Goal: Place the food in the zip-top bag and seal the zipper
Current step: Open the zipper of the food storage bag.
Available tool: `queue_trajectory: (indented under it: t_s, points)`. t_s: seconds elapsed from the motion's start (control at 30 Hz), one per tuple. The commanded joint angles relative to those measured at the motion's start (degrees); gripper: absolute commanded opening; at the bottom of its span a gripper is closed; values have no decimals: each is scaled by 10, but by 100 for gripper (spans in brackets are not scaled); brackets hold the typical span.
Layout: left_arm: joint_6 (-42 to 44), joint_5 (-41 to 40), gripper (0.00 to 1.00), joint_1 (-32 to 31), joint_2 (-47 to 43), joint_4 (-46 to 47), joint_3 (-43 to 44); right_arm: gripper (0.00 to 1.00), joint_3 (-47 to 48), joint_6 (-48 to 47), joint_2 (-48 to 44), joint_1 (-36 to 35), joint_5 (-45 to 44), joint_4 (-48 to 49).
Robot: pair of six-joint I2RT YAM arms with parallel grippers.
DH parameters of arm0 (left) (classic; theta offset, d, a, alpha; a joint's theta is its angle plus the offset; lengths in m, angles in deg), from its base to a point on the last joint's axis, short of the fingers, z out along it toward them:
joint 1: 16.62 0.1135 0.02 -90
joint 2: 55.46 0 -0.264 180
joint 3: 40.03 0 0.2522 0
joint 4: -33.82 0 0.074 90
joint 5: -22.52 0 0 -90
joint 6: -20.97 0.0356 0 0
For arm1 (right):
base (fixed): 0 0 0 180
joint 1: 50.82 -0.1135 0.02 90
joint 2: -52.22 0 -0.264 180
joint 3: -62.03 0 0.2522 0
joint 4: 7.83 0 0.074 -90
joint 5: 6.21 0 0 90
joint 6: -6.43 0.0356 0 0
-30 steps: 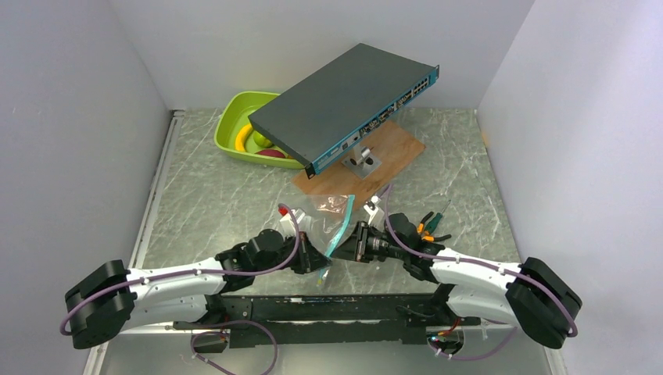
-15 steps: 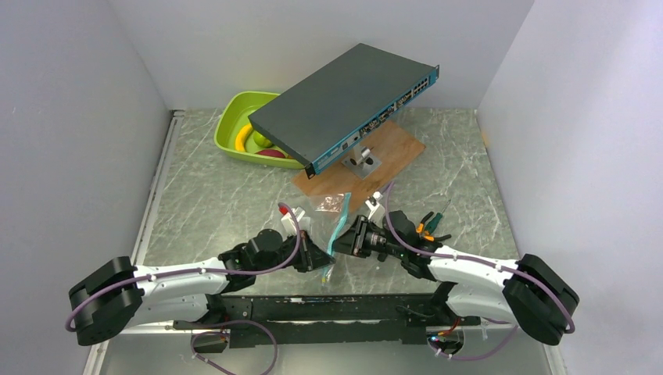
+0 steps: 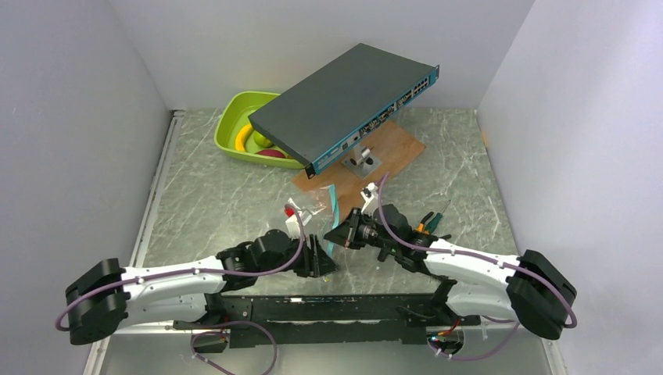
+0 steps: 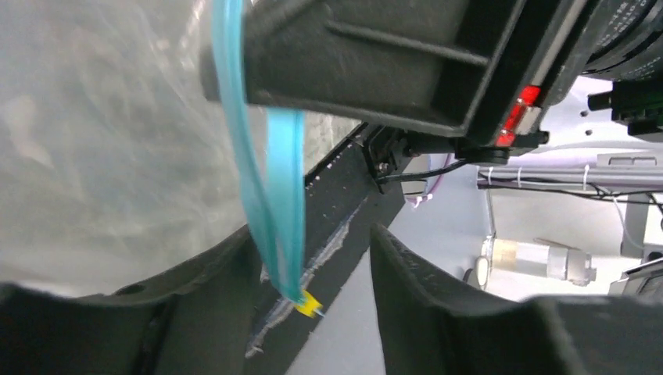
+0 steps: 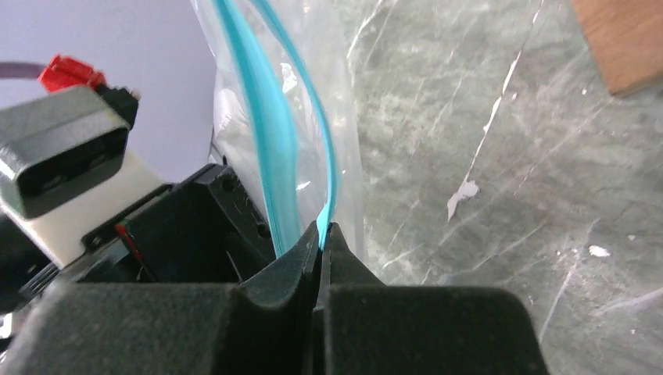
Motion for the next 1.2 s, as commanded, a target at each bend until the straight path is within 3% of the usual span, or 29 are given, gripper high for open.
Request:
queue_trajectory:
  t_s: [0.0, 0.13, 0.4, 0.47, 0.53, 0.6, 0.67, 0.9, 1.17]
  points:
    - [55, -103, 63, -43, -42, -218, 107, 0, 47, -54, -38, -9, -62, -59]
    - [68, -198, 66, -77, -38, -352, 200, 0, 62, -73, -53, -25, -73, -101]
    - [59, -333, 51, -107, 23, -490, 322, 0, 105, -101, -65, -53, -96, -159]
    - [51, -360, 53, -117, 46, -530, 351, 0, 112, -104, -71, -54, -98, -170]
    - [51, -373, 62, -127, 59, -559, 370, 0, 117, -109, -77, -54, -97, -181]
    - [56, -379, 72, -134, 63, -565, 376, 0, 117, -120, -85, -55, -93, -180]
    - [67, -381, 74, -135, 59, -552, 369, 0, 116, -132, -88, -55, -84, -177]
    - [75, -426, 55, -135, 27, -522, 369, 0, 130, -143, -86, -62, -56, -193]
    - [56, -446, 56, -134, 4, -459, 330, 0, 149, -147, -79, -71, -49, -218]
